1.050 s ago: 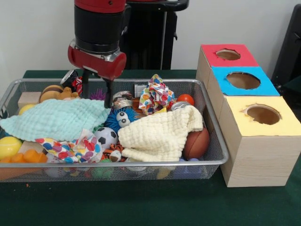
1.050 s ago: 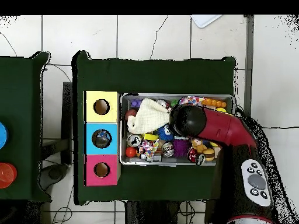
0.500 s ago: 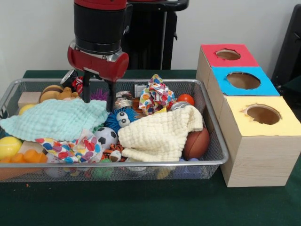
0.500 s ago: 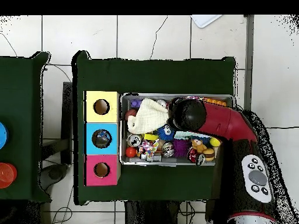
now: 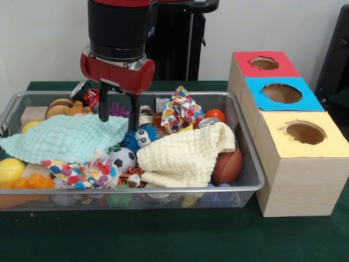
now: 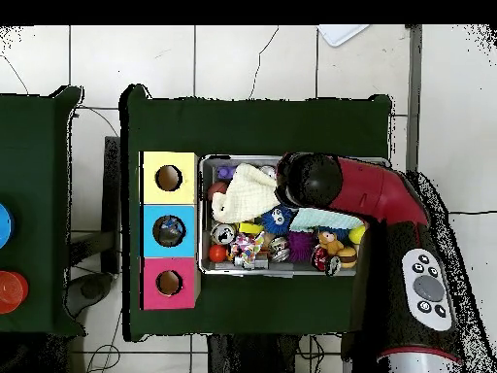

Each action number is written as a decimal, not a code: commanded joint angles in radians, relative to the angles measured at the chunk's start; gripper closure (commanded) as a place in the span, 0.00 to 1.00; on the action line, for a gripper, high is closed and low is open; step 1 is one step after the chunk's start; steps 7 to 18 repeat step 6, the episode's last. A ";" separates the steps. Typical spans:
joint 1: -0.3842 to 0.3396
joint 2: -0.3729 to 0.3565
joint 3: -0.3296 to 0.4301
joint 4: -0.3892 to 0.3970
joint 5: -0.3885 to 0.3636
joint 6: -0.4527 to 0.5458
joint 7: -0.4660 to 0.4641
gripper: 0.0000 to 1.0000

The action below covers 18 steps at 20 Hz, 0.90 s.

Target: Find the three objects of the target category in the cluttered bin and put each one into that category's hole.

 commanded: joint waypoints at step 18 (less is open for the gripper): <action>-0.019 0.071 0.087 -0.085 -0.060 0.161 -0.152 0.00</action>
